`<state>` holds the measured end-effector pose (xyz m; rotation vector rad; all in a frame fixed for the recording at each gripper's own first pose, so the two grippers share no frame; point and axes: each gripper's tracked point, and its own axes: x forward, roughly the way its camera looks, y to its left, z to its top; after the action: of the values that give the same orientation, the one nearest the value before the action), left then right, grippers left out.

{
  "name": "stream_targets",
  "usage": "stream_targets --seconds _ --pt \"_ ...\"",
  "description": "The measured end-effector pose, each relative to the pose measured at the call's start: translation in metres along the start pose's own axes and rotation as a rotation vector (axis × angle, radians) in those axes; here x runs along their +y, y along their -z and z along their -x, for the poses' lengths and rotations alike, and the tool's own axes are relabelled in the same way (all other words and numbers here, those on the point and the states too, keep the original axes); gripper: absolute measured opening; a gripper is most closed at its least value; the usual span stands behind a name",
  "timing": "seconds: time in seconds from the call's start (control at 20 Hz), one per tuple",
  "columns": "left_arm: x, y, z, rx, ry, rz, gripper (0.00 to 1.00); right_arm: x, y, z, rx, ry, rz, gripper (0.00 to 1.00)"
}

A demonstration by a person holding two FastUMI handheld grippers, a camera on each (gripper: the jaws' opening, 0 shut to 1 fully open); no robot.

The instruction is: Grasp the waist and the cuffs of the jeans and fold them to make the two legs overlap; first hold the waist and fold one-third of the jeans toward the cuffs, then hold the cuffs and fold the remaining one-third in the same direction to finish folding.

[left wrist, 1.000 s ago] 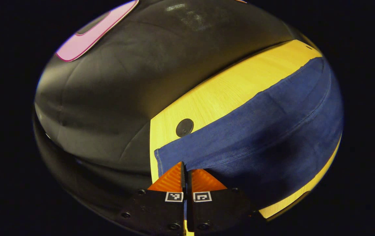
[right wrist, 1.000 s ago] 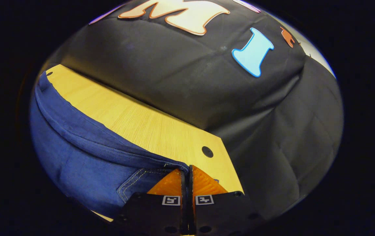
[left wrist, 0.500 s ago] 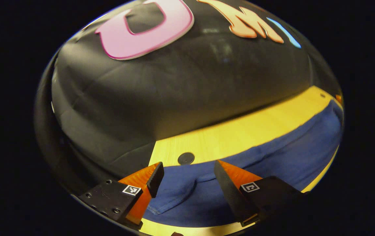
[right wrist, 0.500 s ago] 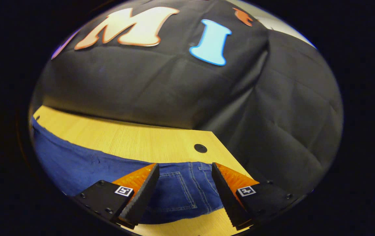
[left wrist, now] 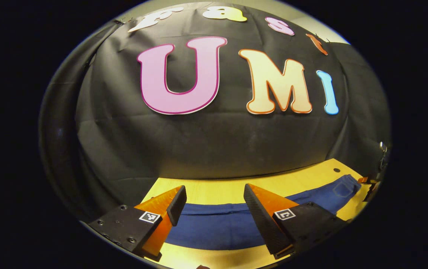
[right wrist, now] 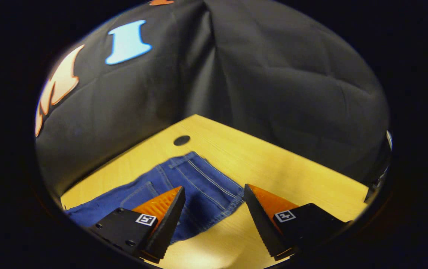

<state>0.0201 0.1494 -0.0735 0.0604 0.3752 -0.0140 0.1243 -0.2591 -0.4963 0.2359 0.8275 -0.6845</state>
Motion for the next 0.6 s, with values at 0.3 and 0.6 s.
stream_targets --seconds 0.3,0.6 --pt "0.003 -0.004 0.003 0.031 -0.064 -0.004 0.95 0.005 0.014 -0.020 0.024 -0.077 0.023 0.60" --pt "0.006 0.006 0.009 0.042 -0.071 0.050 0.95 0.026 -0.025 -0.009 -0.037 -0.143 0.046 0.05"
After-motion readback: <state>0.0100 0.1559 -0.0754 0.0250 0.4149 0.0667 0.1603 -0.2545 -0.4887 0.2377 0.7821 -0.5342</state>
